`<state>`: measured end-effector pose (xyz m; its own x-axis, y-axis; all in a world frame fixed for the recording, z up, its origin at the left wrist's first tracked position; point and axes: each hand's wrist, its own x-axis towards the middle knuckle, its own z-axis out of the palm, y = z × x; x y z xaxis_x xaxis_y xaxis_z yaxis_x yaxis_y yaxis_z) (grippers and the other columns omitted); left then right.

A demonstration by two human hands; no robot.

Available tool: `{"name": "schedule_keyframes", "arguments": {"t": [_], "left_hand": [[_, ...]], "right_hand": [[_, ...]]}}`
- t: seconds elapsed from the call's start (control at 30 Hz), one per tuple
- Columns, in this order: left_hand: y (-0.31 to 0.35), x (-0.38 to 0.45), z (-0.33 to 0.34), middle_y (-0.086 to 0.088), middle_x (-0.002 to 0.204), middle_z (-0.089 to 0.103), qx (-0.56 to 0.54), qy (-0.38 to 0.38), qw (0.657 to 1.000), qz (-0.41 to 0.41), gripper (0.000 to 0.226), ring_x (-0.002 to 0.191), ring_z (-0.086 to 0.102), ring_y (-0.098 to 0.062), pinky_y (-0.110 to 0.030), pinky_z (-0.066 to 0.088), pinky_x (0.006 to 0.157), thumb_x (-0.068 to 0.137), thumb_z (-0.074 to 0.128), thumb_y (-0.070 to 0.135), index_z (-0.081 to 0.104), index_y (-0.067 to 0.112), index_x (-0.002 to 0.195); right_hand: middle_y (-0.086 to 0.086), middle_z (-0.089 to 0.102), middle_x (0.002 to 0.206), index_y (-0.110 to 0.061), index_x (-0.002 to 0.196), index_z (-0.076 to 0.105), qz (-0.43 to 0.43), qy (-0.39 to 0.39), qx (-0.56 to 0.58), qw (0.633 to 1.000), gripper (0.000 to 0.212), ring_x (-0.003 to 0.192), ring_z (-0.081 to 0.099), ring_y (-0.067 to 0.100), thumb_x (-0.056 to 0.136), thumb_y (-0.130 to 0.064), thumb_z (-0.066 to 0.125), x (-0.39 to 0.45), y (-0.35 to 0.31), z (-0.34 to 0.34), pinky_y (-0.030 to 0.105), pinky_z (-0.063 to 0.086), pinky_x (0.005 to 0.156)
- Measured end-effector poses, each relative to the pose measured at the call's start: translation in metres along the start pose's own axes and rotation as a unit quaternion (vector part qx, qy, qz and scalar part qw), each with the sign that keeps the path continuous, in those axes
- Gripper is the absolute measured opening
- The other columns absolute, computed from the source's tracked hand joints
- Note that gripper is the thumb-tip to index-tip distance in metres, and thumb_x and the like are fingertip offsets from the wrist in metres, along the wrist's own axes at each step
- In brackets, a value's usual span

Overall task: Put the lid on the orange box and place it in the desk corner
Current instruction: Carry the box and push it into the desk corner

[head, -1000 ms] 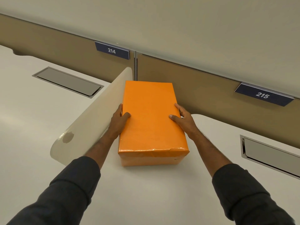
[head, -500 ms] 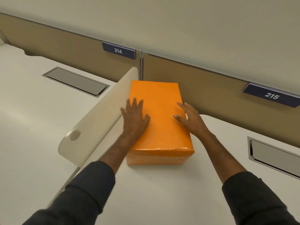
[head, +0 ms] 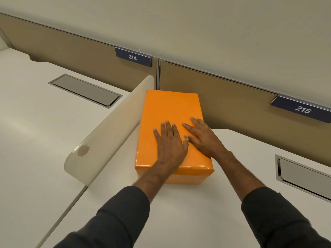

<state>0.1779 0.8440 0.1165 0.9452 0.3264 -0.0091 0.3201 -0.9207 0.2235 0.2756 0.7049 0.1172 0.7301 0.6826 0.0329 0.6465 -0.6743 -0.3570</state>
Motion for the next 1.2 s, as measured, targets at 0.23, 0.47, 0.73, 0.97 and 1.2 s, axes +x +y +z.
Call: {"name": "schedule_keyframes", "arguments": {"t": [0.23, 0.47, 0.73, 0.97, 1.2], "left_hand": [[-0.023, 0.016, -0.004, -0.020, 0.171, 0.008, 0.021, -0.001, 0.999, 0.038, 0.080, 0.159, 0.001, -0.039, -0.065, 0.001, 0.125, 0.103, 0.024, 0.059, 0.013, 0.007, 0.162], [-0.060, 0.036, -0.010, -0.014, 0.173, 0.007, 0.001, 0.009, 0.996, 0.086, 0.078, 0.160, 0.001, -0.032, -0.059, -0.001, 0.127, 0.102, 0.030, 0.058, 0.015, 0.012, 0.163], [-0.094, 0.055, -0.016, -0.009, 0.172, 0.015, -0.009, 0.022, 0.992, 0.122, 0.078, 0.160, 0.008, -0.028, -0.055, 0.003, 0.129, 0.100, 0.037, 0.059, 0.022, 0.014, 0.162], [-0.121, 0.071, -0.022, -0.011, 0.172, 0.016, -0.026, 0.034, 0.996, 0.079, 0.092, 0.160, 0.011, -0.027, -0.052, 0.004, 0.130, 0.095, 0.042, 0.068, 0.021, 0.007, 0.161], [-0.132, 0.078, -0.023, -0.012, 0.172, 0.016, -0.010, 0.032, 0.996, 0.087, 0.090, 0.160, 0.011, -0.027, -0.053, 0.006, 0.129, 0.096, 0.041, 0.065, 0.020, 0.007, 0.161]], "right_hand": [[0.002, 0.015, 0.167, -0.035, 0.155, 0.029, 0.041, 0.031, -0.017, 0.999, 0.061, 0.154, 0.009, 0.027, 0.099, -0.058, 0.036, 0.012, -0.016, 0.009, 0.052, 0.016, 0.121], [0.005, 0.025, 0.165, -0.035, 0.152, 0.035, 0.083, 0.080, -0.028, 0.993, 0.060, 0.152, 0.018, 0.030, 0.098, -0.060, 0.038, 0.027, -0.038, 0.025, 0.051, 0.021, 0.119], [0.009, 0.028, 0.163, -0.033, 0.151, 0.038, 0.127, 0.107, -0.037, 0.985, 0.058, 0.150, 0.021, 0.033, 0.099, -0.059, 0.036, 0.041, -0.067, 0.037, 0.052, 0.024, 0.117], [0.012, 0.026, 0.163, -0.030, 0.152, 0.037, 0.161, 0.115, -0.043, 0.979, 0.058, 0.151, 0.018, 0.035, 0.100, -0.057, 0.034, 0.049, -0.096, 0.043, 0.054, 0.024, 0.118], [0.013, 0.025, 0.164, -0.029, 0.152, 0.036, 0.174, 0.112, -0.045, 0.977, 0.059, 0.151, 0.017, 0.036, 0.100, -0.058, 0.032, 0.054, -0.104, 0.046, 0.057, 0.022, 0.118]]}}
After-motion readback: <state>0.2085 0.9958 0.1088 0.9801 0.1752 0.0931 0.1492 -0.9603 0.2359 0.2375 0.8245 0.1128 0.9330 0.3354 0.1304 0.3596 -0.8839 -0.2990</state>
